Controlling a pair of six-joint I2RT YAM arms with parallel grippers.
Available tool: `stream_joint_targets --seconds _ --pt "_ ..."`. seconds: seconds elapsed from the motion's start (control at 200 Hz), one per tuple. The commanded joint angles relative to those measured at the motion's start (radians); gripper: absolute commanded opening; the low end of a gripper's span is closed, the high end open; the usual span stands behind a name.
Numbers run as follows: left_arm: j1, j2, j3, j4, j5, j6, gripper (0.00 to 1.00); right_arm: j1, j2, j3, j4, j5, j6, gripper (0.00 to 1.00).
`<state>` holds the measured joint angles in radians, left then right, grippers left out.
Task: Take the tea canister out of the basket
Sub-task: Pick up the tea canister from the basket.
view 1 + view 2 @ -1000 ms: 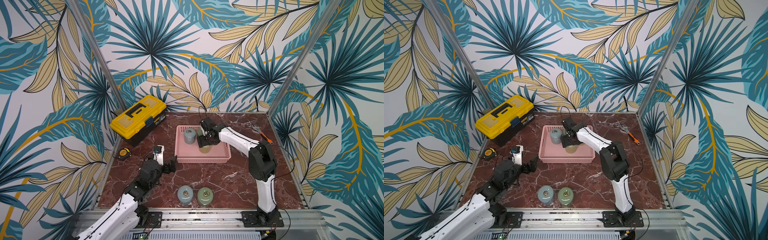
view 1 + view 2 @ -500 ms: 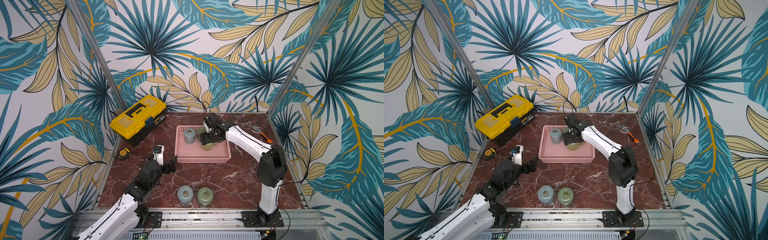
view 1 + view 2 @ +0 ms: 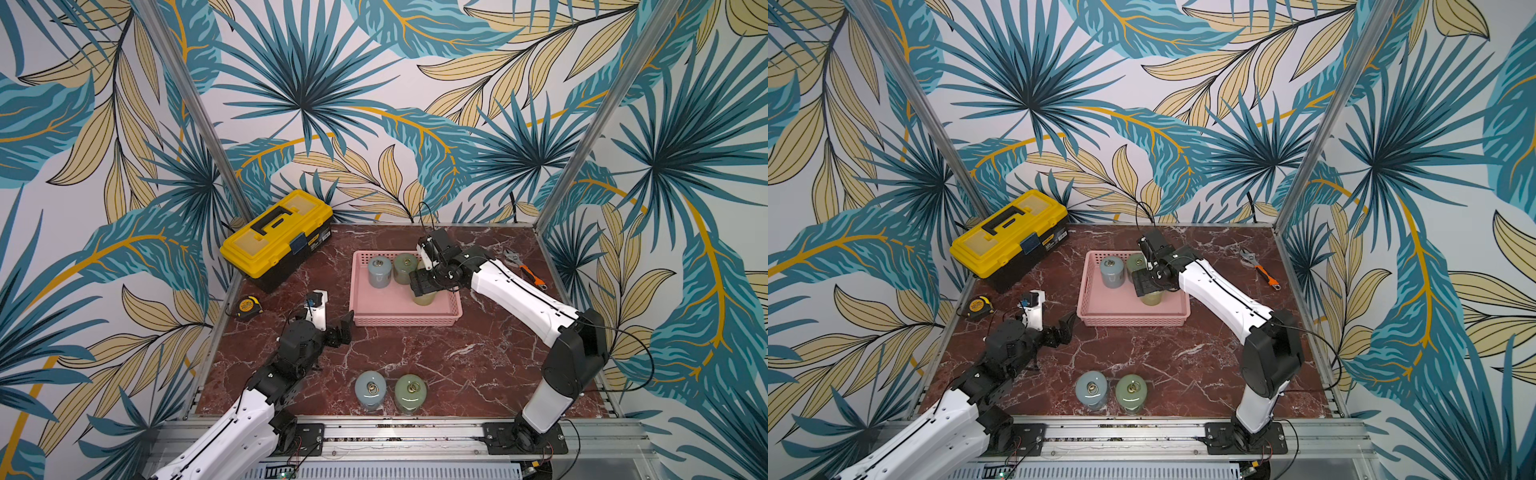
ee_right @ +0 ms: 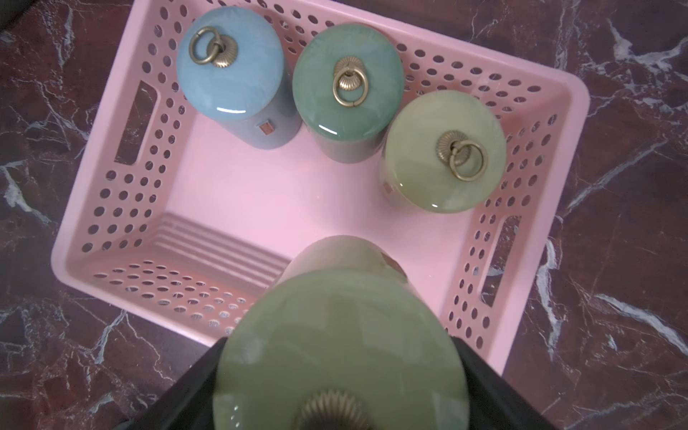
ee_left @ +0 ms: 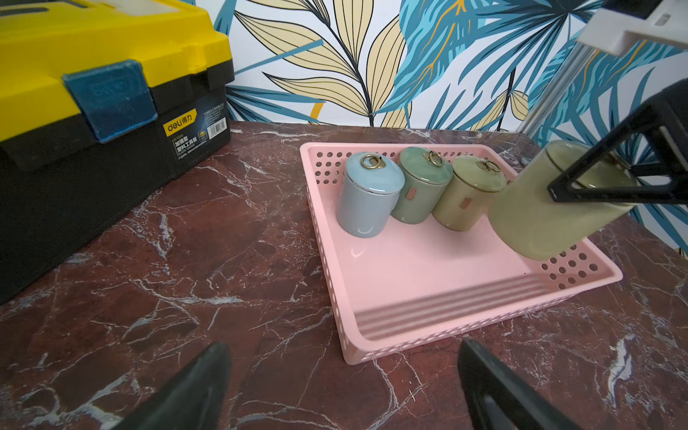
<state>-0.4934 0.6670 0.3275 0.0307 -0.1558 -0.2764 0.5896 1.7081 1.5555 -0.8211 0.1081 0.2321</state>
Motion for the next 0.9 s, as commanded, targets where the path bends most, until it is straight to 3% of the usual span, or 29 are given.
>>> stream_joint_targets --seconds 0.0,0.896 --pt "0.005 -0.025 -0.039 0.02 0.004 0.014 1.0 0.016 -0.095 -0.049 0.014 0.026 0.015 0.54" --pt "0.006 -0.041 -0.049 0.022 -0.007 0.016 1.0 0.266 -0.55 -0.498 -0.062 0.153 0.247 0.54"
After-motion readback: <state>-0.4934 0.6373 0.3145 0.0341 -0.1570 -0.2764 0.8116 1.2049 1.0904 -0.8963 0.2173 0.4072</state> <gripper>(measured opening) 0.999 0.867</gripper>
